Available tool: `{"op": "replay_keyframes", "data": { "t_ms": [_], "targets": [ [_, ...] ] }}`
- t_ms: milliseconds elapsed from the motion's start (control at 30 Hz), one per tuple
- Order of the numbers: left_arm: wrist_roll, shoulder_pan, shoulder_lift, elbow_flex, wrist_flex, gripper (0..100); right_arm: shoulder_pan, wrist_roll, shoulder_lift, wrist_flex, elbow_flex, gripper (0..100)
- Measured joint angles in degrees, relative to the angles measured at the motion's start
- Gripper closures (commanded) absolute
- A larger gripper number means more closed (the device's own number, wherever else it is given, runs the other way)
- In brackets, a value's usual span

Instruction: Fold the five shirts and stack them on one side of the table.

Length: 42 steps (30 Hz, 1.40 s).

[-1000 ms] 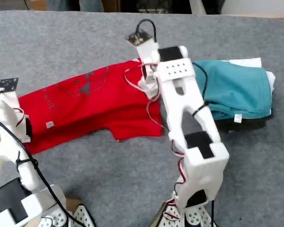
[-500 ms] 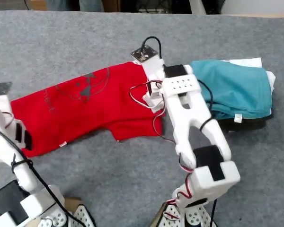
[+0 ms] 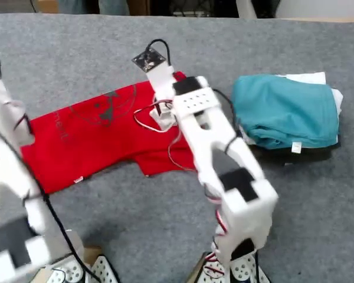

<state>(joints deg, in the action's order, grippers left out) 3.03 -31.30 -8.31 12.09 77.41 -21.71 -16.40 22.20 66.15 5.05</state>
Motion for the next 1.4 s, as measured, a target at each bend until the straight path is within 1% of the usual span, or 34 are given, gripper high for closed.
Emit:
{"op": "replay_keyframes", "data": {
  "t_ms": [100, 167, 300, 433, 533, 633, 733, 833, 900, 1000, 1167, 1233, 1333, 1400],
  "targets": [
    [-10.5, 1.4, 10.9, -4.9, -0.8, 97, 0.1, 1.7, 8.1, 1.9, 6.5, 98.5],
    [-14.3, 2.1, 18.1, -9.1, -0.8, 97, -0.3, 1.8, 12.0, 6.0, 10.8, 98.5],
    [-16.6, 2.4, 31.4, -18.6, 1.2, 97, -1.0, 1.8, 16.7, 15.3, 18.0, 98.5],
    [-17.9, 2.4, 43.9, -29.1, 3.5, 97, -1.2, 1.8, 16.9, 25.1, 21.0, 98.4],
    [-21.5, 3.2, 51.3, -38.2, 8.8, 97, -1.5, 1.8, 16.9, 30.8, 21.2, 98.4],
    [-22.5, 3.1, 57.9, -48.8, 15.6, 97, -1.6, 1.8, 16.9, 33.7, 21.2, 98.4],
    [-22.9, 2.6, 63.4, -57.8, 20.7, 97, -2.5, 1.8, 14.9, 33.9, 18.5, 98.4],
    [-23.1, 2.6, 67.7, -63.4, 23.2, 97, -4.1, 1.8, 9.0, 33.9, 12.7, 98.4],
    [-23.3, 2.6, 68.5, -64.4, 23.3, 97, -5.5, 1.8, 4.3, 33.0, 7.4, 98.4],
    [-23.3, 2.6, 68.7, -64.7, 23.4, 97, -7.6, 1.6, -1.2, 28.7, -3.0, 98.4],
    [-23.3, 2.6, 68.7, -64.7, 23.4, 97, -10.0, -1.8, -9.1, 21.5, -23.4, 98.4],
    [-23.4, 2.6, 68.7, -64.7, 23.4, 97, -9.7, -2.8, -13.9, 20.3, -26.0, 98.4],
    [-23.4, 2.6, 68.7, -64.7, 23.4, 97, -7.8, -3.3, -21.2, 17.1, -25.5, 98.4],
    [-23.4, 2.6, 68.7, -64.7, 23.4, 97, -6.4, -3.4, -22.8, 12.1, -23.3, 98.4]
  ]
}}
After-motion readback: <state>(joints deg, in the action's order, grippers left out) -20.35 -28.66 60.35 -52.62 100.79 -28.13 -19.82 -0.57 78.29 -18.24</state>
